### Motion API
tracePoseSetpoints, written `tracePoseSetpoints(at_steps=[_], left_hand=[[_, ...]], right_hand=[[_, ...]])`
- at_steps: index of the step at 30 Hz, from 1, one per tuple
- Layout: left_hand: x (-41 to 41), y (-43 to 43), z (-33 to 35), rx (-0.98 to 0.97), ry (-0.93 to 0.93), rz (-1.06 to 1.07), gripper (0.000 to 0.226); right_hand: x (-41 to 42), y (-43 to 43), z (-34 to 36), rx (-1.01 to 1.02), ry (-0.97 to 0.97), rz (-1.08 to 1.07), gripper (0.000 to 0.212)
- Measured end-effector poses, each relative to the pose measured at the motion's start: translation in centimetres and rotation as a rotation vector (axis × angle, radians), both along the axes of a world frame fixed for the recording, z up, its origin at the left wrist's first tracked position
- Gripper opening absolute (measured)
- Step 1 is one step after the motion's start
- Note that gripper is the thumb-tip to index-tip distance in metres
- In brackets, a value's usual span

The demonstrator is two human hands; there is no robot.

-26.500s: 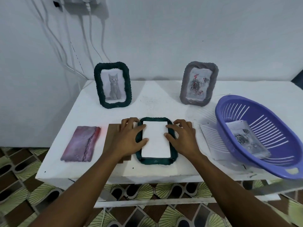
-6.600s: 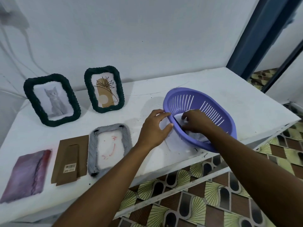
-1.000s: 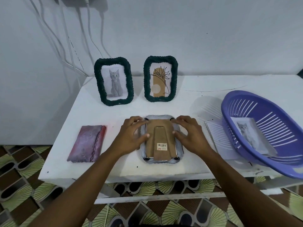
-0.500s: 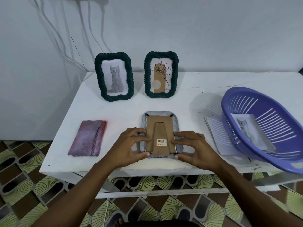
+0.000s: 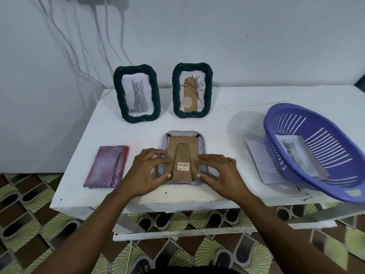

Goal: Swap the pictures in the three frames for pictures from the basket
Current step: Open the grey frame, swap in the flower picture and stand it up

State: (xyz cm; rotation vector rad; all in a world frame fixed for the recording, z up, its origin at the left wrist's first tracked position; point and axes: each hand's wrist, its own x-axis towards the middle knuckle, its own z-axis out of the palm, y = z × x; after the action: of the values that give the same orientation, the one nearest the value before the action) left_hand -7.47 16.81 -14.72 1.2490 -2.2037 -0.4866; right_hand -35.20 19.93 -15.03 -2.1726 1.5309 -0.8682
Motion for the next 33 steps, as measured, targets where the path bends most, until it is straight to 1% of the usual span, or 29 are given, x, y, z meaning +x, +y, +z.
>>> tracePoseSetpoints(at_steps=[3, 5, 8, 10, 11, 14, 16, 17, 20, 21, 23, 25, 27, 28, 30, 32, 33], left_hand=[[-1.3, -0.2, 1.5, -0.035, -0.031, 0.052, 0.047], [-3.8, 0.0, 2.6, -0.021, -0.075, 0.007, 0.051], [-8.4, 0.2, 2.8, 0.009, -0.29, -0.07, 0.061], [-10.5, 0.2, 2.1, 0.009, -0.407, -0.043, 0.062], [-11.2, 0.2, 1.8, 0.006, -0.421, -0.016, 0.06], [-11.9, 0.1, 1.4, -0.004, -0.353, 0.034, 0.055], [-11.5, 0.1, 1.9, -0.029, -0.237, 0.036, 0.057], [-11.2, 0.0, 2.4, -0.024, -0.132, 0.031, 0.057], [-9.7, 0.2, 4.6, 0.07, 0.29, -0.003, 0.047], [-9.0, 0.5, 5.2, 0.087, 0.397, 0.0, 0.045], [-7.4, 1.0, 6.3, 0.104, 0.524, 0.032, 0.041], [-5.3, 1.1, 6.8, 0.093, 0.568, 0.083, 0.037], [-2.1, 0.8, 7.0, 0.093, 0.567, 0.161, 0.033], [-0.4, 0.7, 7.0, 0.133, 0.562, 0.199, 0.032], [3.1, 0.6, 6.8, 0.219, 0.496, 0.271, 0.033], [5.4, 0.8, 6.0, 0.303, 0.419, 0.321, 0.038], [5.9, 1.0, 5.5, 0.341, 0.413, 0.336, 0.041]], right_hand=[[-1.0, -1.0, 0.0, 0.0, -0.052, -0.067, 0.039], [-2.6, -1.6, -0.2, -0.026, 0.031, -0.158, 0.038], [-4.6, -1.6, -0.6, -0.003, 0.183, -0.211, 0.038], [-4.8, -1.3, -0.9, 0.001, 0.209, -0.196, 0.038], [-4.8, -1.3, -1.0, 0.002, 0.202, -0.192, 0.039], [-4.7, -1.3, -0.9, 0.004, 0.182, -0.194, 0.039], [-4.7, -1.4, -0.7, 0.008, 0.175, -0.194, 0.037], [-4.6, -1.4, -0.6, 0.015, 0.162, -0.2, 0.036], [-3.8, -1.5, -0.4, -0.016, 0.119, -0.248, 0.032], [-3.2, -1.6, -0.3, -0.041, 0.107, -0.267, 0.03], [-1.8, -1.7, -0.1, -0.067, 0.068, -0.283, 0.028], [-0.2, -1.8, 0.2, -0.056, 0.016, -0.249, 0.028], [1.5, -1.9, 0.5, -0.024, -0.018, -0.198, 0.03], [2.1, -1.9, 0.5, -0.006, -0.028, -0.18, 0.031], [3.6, -2.0, 0.7, 0.017, -0.043, -0.152, 0.031], [4.6, -2.0, 0.6, 0.017, -0.052, -0.139, 0.032], [5.1, -2.0, 0.6, 0.016, -0.052, -0.136, 0.032]])
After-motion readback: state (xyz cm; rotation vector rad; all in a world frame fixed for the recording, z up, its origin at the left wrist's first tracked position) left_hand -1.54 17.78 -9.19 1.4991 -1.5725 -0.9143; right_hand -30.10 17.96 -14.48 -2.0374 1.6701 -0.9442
